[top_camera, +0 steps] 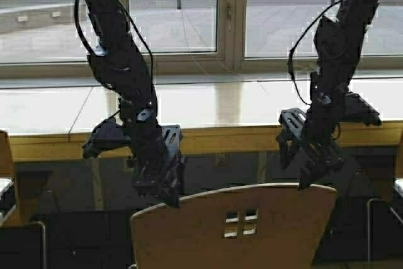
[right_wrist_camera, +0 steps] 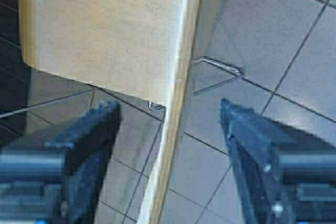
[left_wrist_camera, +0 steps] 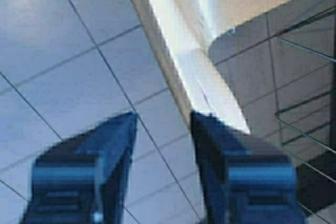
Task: Push the chairs under the table
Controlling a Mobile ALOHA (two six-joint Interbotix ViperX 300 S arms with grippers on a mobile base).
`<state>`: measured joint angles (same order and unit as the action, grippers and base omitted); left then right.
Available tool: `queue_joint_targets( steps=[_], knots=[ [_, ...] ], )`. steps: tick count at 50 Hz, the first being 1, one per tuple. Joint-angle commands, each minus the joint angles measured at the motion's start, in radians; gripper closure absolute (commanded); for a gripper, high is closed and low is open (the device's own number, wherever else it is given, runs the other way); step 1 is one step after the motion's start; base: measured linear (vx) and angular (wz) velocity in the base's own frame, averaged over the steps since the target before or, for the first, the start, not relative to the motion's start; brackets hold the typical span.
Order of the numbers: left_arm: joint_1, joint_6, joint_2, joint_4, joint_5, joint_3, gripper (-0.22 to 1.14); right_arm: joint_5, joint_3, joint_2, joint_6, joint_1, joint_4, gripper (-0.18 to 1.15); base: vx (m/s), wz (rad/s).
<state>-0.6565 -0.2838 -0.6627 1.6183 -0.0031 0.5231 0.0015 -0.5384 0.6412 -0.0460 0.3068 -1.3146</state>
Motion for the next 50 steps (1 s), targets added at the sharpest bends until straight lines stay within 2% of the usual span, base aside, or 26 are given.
queue_joint_targets(
  steps=[1, 6, 12, 25, 50],
  knots=[
    [-0.009, 0.002, 0.078, -0.058, -0.04, 0.018, 0.17, 0.006, 0.012, -0.023, 0.0, 0.003, 0.008, 0.05, 0.0, 0.0],
    [-0.005, 0.012, 0.097, -0.077, -0.055, 0.012, 0.17, 0.006, 0.021, -0.02, 0.0, 0.003, 0.012, 0.05, 0.0, 0.0],
    [-0.002, 0.018, 0.087, -0.144, -0.04, -0.02, 0.15, 0.008, 0.026, -0.02, 0.0, 0.003, 0.034, 0.05, 0.0, -0.01],
    [-0.006, 0.008, 0.057, -0.146, 0.029, -0.028, 0.06, 0.035, 0.025, -0.023, 0.0, 0.003, 0.069, 0.05, 0.0, 0.0],
    [-0.034, -0.023, 0.023, 0.014, -0.035, -0.028, 0.04, 0.049, 0.054, -0.014, 0.0, -0.028, 0.123, 0.05, 0.0, 0.0]
  ],
)
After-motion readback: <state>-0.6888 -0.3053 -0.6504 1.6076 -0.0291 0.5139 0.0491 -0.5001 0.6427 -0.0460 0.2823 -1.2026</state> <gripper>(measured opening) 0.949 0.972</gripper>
